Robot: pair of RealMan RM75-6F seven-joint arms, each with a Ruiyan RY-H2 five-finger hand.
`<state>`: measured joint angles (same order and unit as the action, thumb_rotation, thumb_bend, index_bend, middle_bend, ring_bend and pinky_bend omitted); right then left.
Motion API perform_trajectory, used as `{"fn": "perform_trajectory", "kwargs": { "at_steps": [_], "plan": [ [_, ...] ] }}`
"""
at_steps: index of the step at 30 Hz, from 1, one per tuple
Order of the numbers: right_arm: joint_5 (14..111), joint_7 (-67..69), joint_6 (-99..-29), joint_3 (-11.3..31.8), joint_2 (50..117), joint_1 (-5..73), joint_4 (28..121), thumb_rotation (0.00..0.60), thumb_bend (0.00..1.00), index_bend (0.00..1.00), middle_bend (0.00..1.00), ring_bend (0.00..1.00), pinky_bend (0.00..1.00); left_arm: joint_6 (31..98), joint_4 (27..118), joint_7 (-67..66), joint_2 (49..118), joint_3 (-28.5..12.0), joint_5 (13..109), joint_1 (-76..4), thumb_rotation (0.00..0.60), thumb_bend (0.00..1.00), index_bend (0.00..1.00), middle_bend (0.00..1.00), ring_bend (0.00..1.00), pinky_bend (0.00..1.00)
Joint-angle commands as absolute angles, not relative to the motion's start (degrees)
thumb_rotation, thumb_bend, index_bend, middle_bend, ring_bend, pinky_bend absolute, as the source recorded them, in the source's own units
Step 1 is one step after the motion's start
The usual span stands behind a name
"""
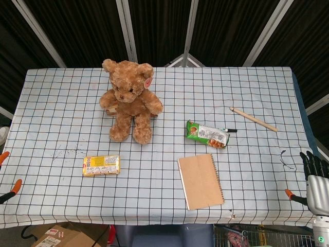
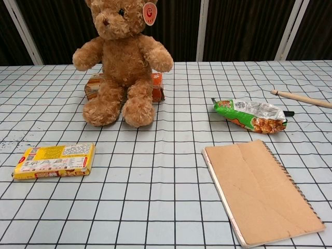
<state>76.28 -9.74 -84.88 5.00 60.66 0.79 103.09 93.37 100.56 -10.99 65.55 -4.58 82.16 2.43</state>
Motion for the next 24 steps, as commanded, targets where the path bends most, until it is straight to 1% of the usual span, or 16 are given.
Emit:
{"fn": "perform_trajectory", "kwargs": {
  "at_steps": [1, 17, 24],
  "plan": [
    [76.3, -9.7, -85.0, 5.0, 60.6, 0.7, 103.2, 0.6, 0.13, 0.0, 0.0, 0.0, 0.0, 93.3, 100.5, -11.0, 65.6, -4.6, 82.1, 2.4, 0.6, 0.4, 0.17, 0.0, 0.0, 0.0],
    [76.5, -9.9, -85.4, 4.9, 60.6, 0.4, 103.6, 0.6, 0.13, 0.0, 0.0, 0.0, 0.0, 92.3, 100.2, -9.5, 65.3, -4.6, 81.7, 2.0, 0.6, 0.4, 0.16, 0.0, 0.0, 0.0],
    [76.5, -9.2, -85.4, 4.7, 60.4, 0.2, 103.2, 0.6, 0.12, 0.0, 0.0, 0.0, 0.0, 90.6, 100.7, -6.4, 64.6, -4.5, 82.2, 1.3, 0.6, 0.34, 0.15, 0.0, 0.0, 0.0]
  ]
}}
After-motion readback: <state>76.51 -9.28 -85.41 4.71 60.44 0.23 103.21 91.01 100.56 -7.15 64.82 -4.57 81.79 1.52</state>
